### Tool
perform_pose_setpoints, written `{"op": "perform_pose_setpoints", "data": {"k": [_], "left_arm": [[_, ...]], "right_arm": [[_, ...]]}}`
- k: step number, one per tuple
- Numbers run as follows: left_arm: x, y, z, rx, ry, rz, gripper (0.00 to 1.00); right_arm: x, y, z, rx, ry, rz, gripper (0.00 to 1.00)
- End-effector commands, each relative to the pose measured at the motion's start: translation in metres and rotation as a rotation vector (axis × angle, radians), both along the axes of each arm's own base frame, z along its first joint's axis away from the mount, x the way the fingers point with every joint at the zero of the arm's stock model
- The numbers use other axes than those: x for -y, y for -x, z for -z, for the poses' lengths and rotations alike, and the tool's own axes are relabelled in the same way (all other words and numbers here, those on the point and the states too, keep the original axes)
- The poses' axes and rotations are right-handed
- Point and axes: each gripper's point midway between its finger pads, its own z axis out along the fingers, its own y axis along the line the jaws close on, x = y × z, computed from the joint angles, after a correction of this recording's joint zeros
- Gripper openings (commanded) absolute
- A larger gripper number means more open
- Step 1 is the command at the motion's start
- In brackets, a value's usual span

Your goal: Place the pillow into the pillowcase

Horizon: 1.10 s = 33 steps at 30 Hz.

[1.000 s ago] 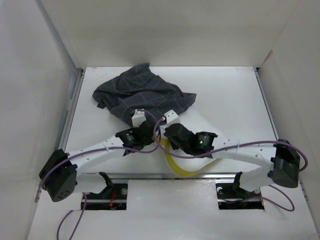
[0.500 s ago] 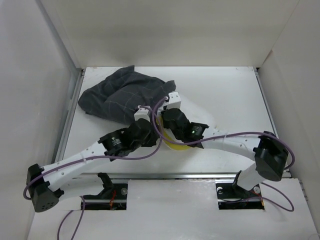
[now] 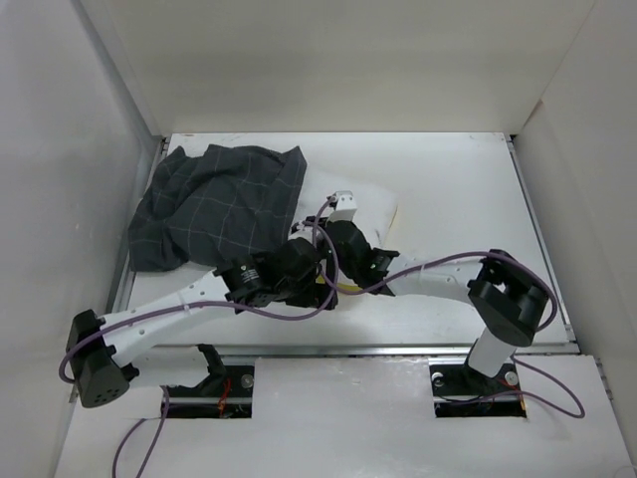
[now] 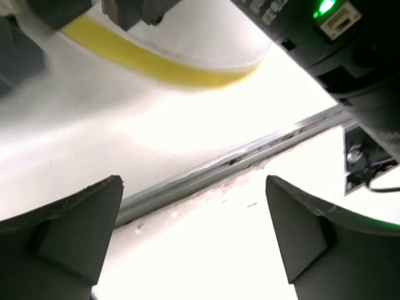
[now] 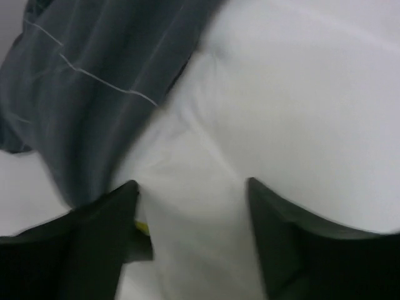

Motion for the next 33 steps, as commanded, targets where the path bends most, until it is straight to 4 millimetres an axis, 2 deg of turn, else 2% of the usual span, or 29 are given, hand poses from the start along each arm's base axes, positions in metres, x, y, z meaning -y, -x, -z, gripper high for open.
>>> {"op": "perform_pose_setpoints", "data": {"k": [1, 2, 3, 4, 6, 7, 9, 10, 11, 12, 13, 15, 16, 17, 18, 19, 20, 21, 22, 23, 24, 25, 26, 27, 29, 30, 31, 32, 33], "left_arm": [[0.012, -0.006, -0.036, 0.046, 0.064, -0.001, 1.00], [0.008, -0.014, -0.043, 0.082, 0.051, -0.032, 1.00], [0.004, -0.022, -0.060, 0.112, 0.052, -0.064, 1.00], [0.000, -0.028, -0.068, 0.144, 0.045, -0.092, 1.00], [-0.015, -0.062, -0.087, 0.223, 0.020, -0.214, 1.00], [-0.023, -0.073, -0.091, 0.242, 0.001, -0.261, 1.00], [-0.038, -0.101, -0.091, 0.278, -0.079, -0.358, 1.00], [-0.050, -0.122, -0.105, 0.310, -0.087, -0.424, 1.00], [-0.057, -0.135, -0.107, 0.325, -0.112, -0.455, 1.00], [-0.062, -0.149, -0.110, 0.342, -0.127, -0.480, 1.00], [-0.074, -0.174, -0.110, 0.357, -0.171, -0.508, 1.00], [-0.066, -0.203, -0.112, 0.356, -0.144, -0.470, 1.00], [-0.063, -0.222, -0.094, 0.330, -0.189, -0.448, 1.00], [-0.068, -0.243, -0.106, 0.366, -0.200, -0.454, 1.00], [-0.068, -0.257, -0.104, 0.369, -0.220, -0.450, 1.00], [-0.072, -0.270, -0.101, 0.371, -0.261, -0.470, 1.00], [-0.066, -0.297, -0.096, 0.364, -0.280, -0.478, 1.00], [-0.063, -0.304, -0.089, 0.347, -0.311, -0.458, 1.00], [-0.062, -0.317, -0.084, 0.347, -0.339, -0.426, 1.00], [-0.054, -0.333, -0.052, 0.306, -0.392, -0.395, 1.00], [-0.052, -0.351, -0.069, 0.344, -0.385, -0.404, 1.00], [-0.049, -0.361, -0.064, 0.349, -0.409, -0.394, 1.00], [-0.050, -0.371, -0.061, 0.360, -0.447, -0.385, 1.00], [-0.050, -0.391, -0.053, 0.374, -0.469, -0.397, 1.00], [-0.054, -0.405, -0.043, 0.384, -0.498, -0.405, 1.00], [-0.054, -0.410, -0.038, 0.392, -0.509, -0.403, 1.00], [-0.066, -0.419, -0.033, 0.396, -0.507, -0.432, 1.00], [-0.068, -0.422, -0.029, 0.389, -0.497, -0.430, 1.00], [-0.072, -0.422, -0.024, 0.375, -0.493, -0.437, 0.99]], "right_arm": [[-0.013, 0.010, -0.043, 0.087, -0.150, -0.089, 0.75], [-0.002, 0.008, -0.058, 0.116, -0.148, -0.072, 0.88], [0.004, 0.010, -0.062, 0.129, -0.137, -0.065, 0.98], [0.018, 0.000, -0.070, 0.146, -0.131, -0.024, 1.00], [0.041, -0.009, -0.072, 0.127, -0.098, 0.019, 1.00], [0.059, -0.028, -0.073, 0.111, -0.091, 0.042, 1.00], [0.076, -0.044, -0.070, 0.082, -0.074, 0.027, 1.00], [0.086, -0.053, -0.073, 0.072, -0.078, 0.030, 1.00], [0.102, -0.070, -0.073, 0.067, -0.071, 0.026, 1.00], [0.106, -0.080, -0.067, 0.067, -0.039, -0.003, 1.00], [0.113, -0.089, -0.063, 0.090, 0.034, -0.035, 1.00], [0.120, -0.109, -0.070, 0.137, 0.095, -0.105, 1.00], [0.125, -0.121, -0.056, 0.128, 0.138, -0.099, 1.00], [0.123, -0.125, -0.052, 0.132, 0.150, -0.149, 1.00], [0.135, -0.141, -0.059, 0.153, 0.155, -0.134, 1.00], [0.138, -0.150, -0.043, 0.121, 0.160, -0.142, 1.00], [0.139, -0.157, -0.041, 0.148, 0.181, -0.183, 1.00], [0.138, -0.166, -0.052, 0.176, 0.159, -0.230, 1.00], [0.131, -0.168, -0.050, 0.172, 0.157, -0.265, 1.00], [0.129, -0.175, -0.034, 0.167, 0.192, -0.313, 1.00], [0.126, -0.179, -0.031, 0.165, 0.197, -0.334, 1.00], [0.117, -0.184, -0.040, 0.202, 0.192, -0.376, 1.00], [0.112, -0.187, -0.023, 0.188, 0.203, -0.413, 1.00], [0.108, -0.190, -0.017, 0.188, 0.214, -0.443, 1.00], [0.092, -0.190, -0.022, 0.201, 0.202, -0.552, 1.00], [0.087, -0.194, -0.004, 0.182, 0.208, -0.588, 1.00], [0.078, -0.192, -0.001, 0.183, 0.204, -0.628, 1.00], [0.073, -0.195, -0.007, 0.180, 0.192, -0.652, 1.00], [0.065, -0.194, 0.012, 0.147, 0.200, -0.674, 1.00]]}}
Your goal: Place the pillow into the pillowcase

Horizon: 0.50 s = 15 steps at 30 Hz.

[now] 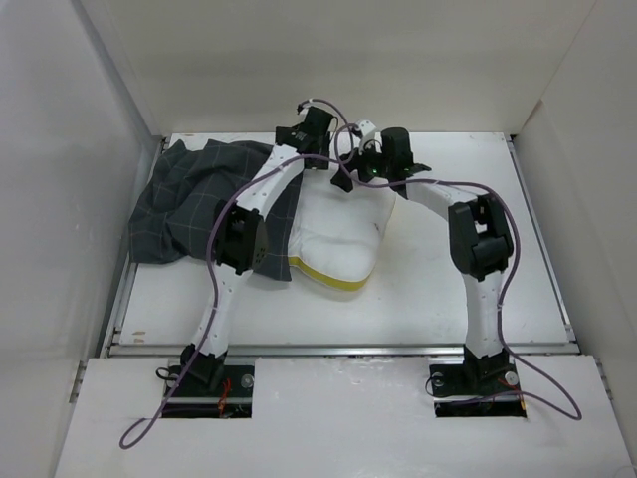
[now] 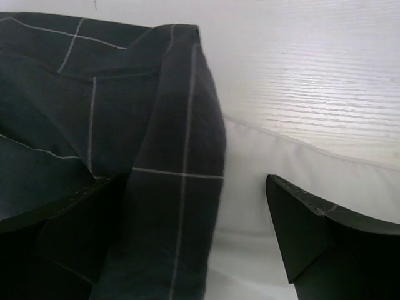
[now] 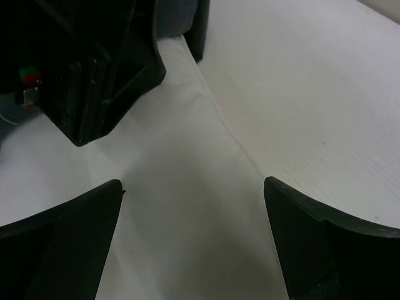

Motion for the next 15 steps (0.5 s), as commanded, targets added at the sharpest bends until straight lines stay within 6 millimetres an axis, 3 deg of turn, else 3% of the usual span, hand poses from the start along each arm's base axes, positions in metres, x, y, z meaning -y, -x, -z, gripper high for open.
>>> {"op": "perform_pose_setpoints", "data": {"k": [1, 3, 6, 7, 8, 9, 11, 12, 13, 14, 15], "left_arm": [[-0.036, -0.013, -0.034, 0.068, -0.009, -0.057, 0.96], [-0.052, -0.017, -0.030, 0.066, -0.021, -0.090, 0.90], [-0.057, -0.019, -0.016, 0.037, -0.036, -0.076, 0.65], [-0.061, -0.020, -0.007, 0.022, -0.035, -0.078, 0.55], [-0.058, -0.020, -0.006, 0.017, -0.025, -0.068, 0.31], [-0.055, -0.020, 0.001, 0.002, -0.016, -0.056, 0.20], [-0.045, -0.021, 0.002, -0.008, 0.019, -0.009, 0.01], [-0.035, -0.021, 0.002, -0.004, 0.036, 0.014, 0.00], [-0.031, -0.024, -0.012, 0.025, 0.055, 0.039, 0.00], [-0.018, -0.021, -0.019, 0.034, 0.068, 0.090, 0.00], [-0.004, -0.017, -0.039, 0.068, 0.082, 0.128, 0.00]], "right_arm": [[-0.031, 0.008, -0.006, 0.025, -0.001, -0.185, 1.00], [-0.034, 0.006, 0.001, -0.003, 0.021, -0.172, 1.00], [-0.035, 0.008, 0.005, -0.009, 0.028, -0.188, 0.93], [-0.034, 0.010, 0.007, -0.023, 0.032, -0.189, 0.88], [-0.033, 0.011, 0.009, -0.022, 0.042, -0.194, 0.83], [-0.039, 0.018, 0.011, -0.036, 0.038, -0.218, 0.60], [-0.040, 0.027, 0.025, -0.080, 0.046, -0.255, 0.40], [-0.039, 0.031, 0.028, -0.088, 0.054, -0.275, 0.07], [-0.044, 0.038, 0.030, -0.094, 0.058, -0.303, 0.00], [-0.042, 0.041, 0.027, -0.087, 0.062, -0.307, 0.00], [-0.042, 0.041, 0.020, -0.063, 0.056, -0.306, 0.00]]}}
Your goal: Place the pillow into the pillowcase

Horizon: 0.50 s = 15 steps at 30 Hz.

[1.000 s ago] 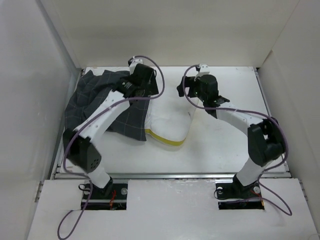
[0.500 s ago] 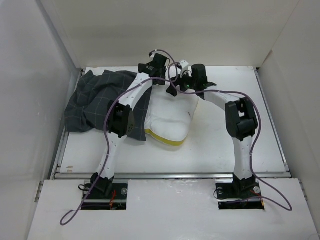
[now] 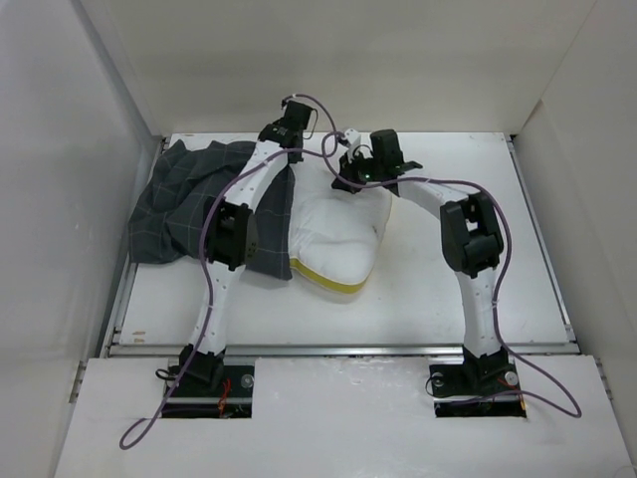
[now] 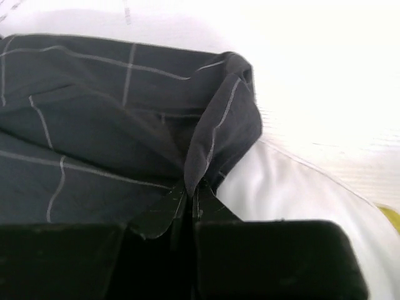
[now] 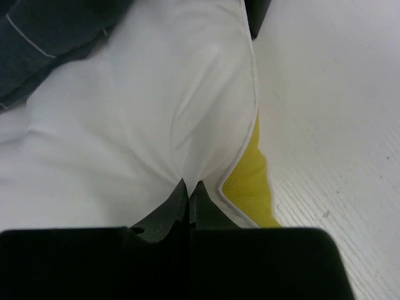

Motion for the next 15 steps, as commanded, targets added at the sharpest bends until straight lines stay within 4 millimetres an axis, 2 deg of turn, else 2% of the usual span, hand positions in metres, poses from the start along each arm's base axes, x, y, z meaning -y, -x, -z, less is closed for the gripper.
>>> {"op": "perform_pose_setpoints", "data": {"k": [1, 2, 3, 4, 5, 6, 7, 9, 10, 11, 12, 13, 14, 15], "left_arm": [[0.050, 0.005, -0.066, 0.132, 0.075, 0.160, 0.00], [0.063, 0.009, -0.081, 0.155, 0.098, 0.204, 0.00], [0.071, 0.016, -0.109, 0.202, 0.118, 0.242, 0.00], [0.093, 0.025, -0.129, 0.238, 0.144, 0.297, 0.00], [0.105, 0.034, -0.142, 0.253, 0.167, 0.333, 0.00], [0.119, 0.045, -0.154, 0.266, 0.181, 0.391, 0.00], [0.140, 0.066, -0.178, 0.303, 0.177, 0.461, 0.00], [0.162, 0.089, -0.193, 0.322, 0.172, 0.531, 0.00], [0.172, 0.107, -0.209, 0.344, 0.187, 0.580, 0.00], [0.195, 0.128, -0.208, 0.337, 0.180, 0.659, 0.00], [0.205, 0.140, -0.210, 0.334, 0.190, 0.692, 0.00], [0.214, 0.152, -0.212, 0.332, 0.199, 0.722, 0.00], [0.227, 0.171, -0.216, 0.327, 0.206, 0.761, 0.00], [0.234, 0.182, -0.207, 0.292, 0.204, 0.792, 0.00]], "right_arm": [[-0.013, 0.025, -0.014, 0.019, -0.003, -0.093, 0.00], [-0.016, 0.031, -0.040, 0.097, -0.033, -0.102, 0.00], [-0.015, 0.034, -0.056, 0.136, -0.058, -0.096, 0.00], [-0.020, 0.042, -0.072, 0.176, -0.088, -0.102, 0.00], [-0.022, 0.050, -0.080, 0.229, -0.124, -0.105, 0.00], [-0.019, 0.058, -0.118, 0.301, -0.175, -0.097, 0.00], [-0.019, 0.064, -0.132, 0.299, -0.223, -0.080, 0.00], [-0.016, 0.079, -0.152, 0.349, -0.309, -0.076, 0.00], [-0.014, 0.093, -0.177, 0.363, -0.370, -0.085, 0.00], [-0.013, 0.104, -0.188, 0.376, -0.408, -0.107, 0.00], [-0.010, 0.115, -0.194, 0.411, -0.455, -0.119, 0.00], [-0.006, 0.127, -0.211, 0.441, -0.493, -0.123, 0.00], [-0.004, 0.134, -0.217, 0.430, -0.524, -0.121, 0.00], [0.001, 0.133, -0.221, 0.437, -0.544, -0.073, 0.00]]}}
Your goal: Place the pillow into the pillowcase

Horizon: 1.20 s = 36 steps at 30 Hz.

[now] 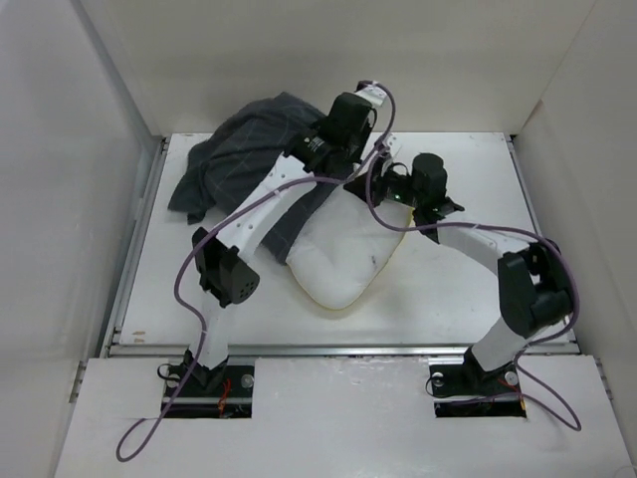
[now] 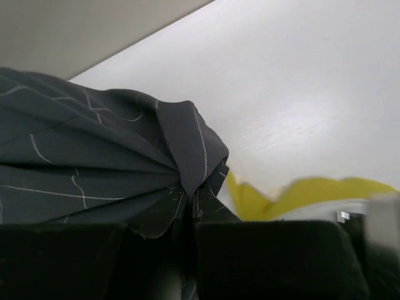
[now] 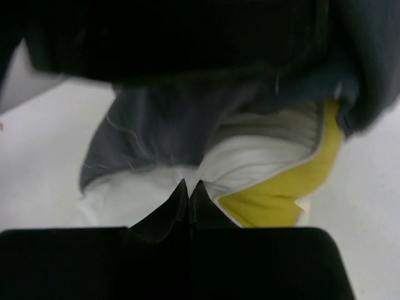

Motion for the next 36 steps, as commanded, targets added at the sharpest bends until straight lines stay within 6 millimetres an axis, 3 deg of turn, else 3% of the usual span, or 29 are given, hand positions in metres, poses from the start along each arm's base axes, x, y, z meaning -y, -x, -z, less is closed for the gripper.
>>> {"op": "perform_pose_setpoints", "data": {"k": [1, 2, 6, 12, 15, 16, 17, 18, 20, 23, 24, 27, 28, 30, 31, 32, 34, 35, 36], "left_arm": [[0.077, 0.080, -0.049, 0.034, 0.134, 0.331, 0.00], [0.080, 0.093, -0.058, 0.036, 0.149, 0.363, 0.00], [0.103, 0.142, -0.035, -0.056, 0.173, 0.452, 0.00], [0.111, 0.197, 0.009, -0.206, 0.224, 0.518, 0.00], [0.103, 0.205, 0.045, -0.303, 0.203, 0.471, 0.00], [0.095, 0.207, 0.046, -0.307, 0.206, 0.442, 0.00], [0.086, 0.212, 0.070, -0.355, 0.184, 0.399, 0.00], [0.082, 0.214, 0.077, -0.365, 0.186, 0.391, 0.00], [0.080, 0.240, 0.093, -0.439, 0.221, 0.441, 0.00], [0.085, 0.283, 0.091, -0.525, 0.295, 0.597, 0.00], [0.085, 0.299, 0.102, -0.549, 0.282, 0.615, 0.00], [0.081, 0.307, 0.113, -0.559, 0.252, 0.591, 0.01], [0.076, 0.306, 0.120, -0.573, 0.236, 0.555, 0.08], [0.068, 0.292, 0.126, -0.540, 0.208, 0.460, 0.70], [0.067, 0.285, 0.118, -0.516, 0.207, 0.426, 0.95], [0.064, 0.275, 0.114, -0.488, 0.201, 0.389, 1.00], [0.054, 0.252, 0.089, -0.407, 0.230, 0.312, 1.00], [0.047, 0.244, 0.085, -0.388, 0.227, 0.279, 1.00], [0.040, 0.231, 0.075, -0.340, 0.235, 0.234, 1.00]], "right_arm": [[-0.016, 0.031, -0.103, 0.271, -0.266, -0.069, 0.00], [-0.012, 0.036, -0.110, 0.266, -0.293, -0.053, 0.00], [0.002, 0.037, -0.107, 0.216, -0.389, 0.045, 0.00], [0.032, 0.013, -0.070, 0.084, -0.460, 0.292, 0.00], [0.051, 0.015, -0.059, 0.059, -0.534, 0.355, 0.00], [0.056, 0.014, -0.052, 0.035, -0.536, 0.370, 0.00], [0.060, 0.014, -0.049, 0.024, -0.533, 0.395, 0.00], [0.066, 0.008, -0.038, -0.018, -0.510, 0.451, 0.00], [0.080, 0.000, -0.025, -0.047, -0.487, 0.555, 0.00], [0.094, -0.002, -0.009, -0.105, -0.496, 0.651, 0.00], [0.098, -0.003, -0.005, -0.115, -0.502, 0.677, 0.00], [0.098, -0.008, 0.007, -0.142, -0.477, 0.701, 0.00], [0.094, -0.009, 0.012, -0.160, -0.461, 0.681, 0.00], [0.092, -0.008, 0.029, -0.220, -0.405, 0.691, 0.01], [0.094, -0.005, 0.035, -0.233, -0.368, 0.698, 0.11], [0.099, -0.002, 0.050, -0.288, -0.313, 0.733, 0.35], [0.113, 0.006, 0.059, -0.340, -0.267, 0.808, 0.62], [0.122, 0.007, 0.058, -0.347, -0.249, 0.856, 0.74], [0.129, 0.016, 0.071, -0.394, -0.191, 0.887, 0.77]]}}
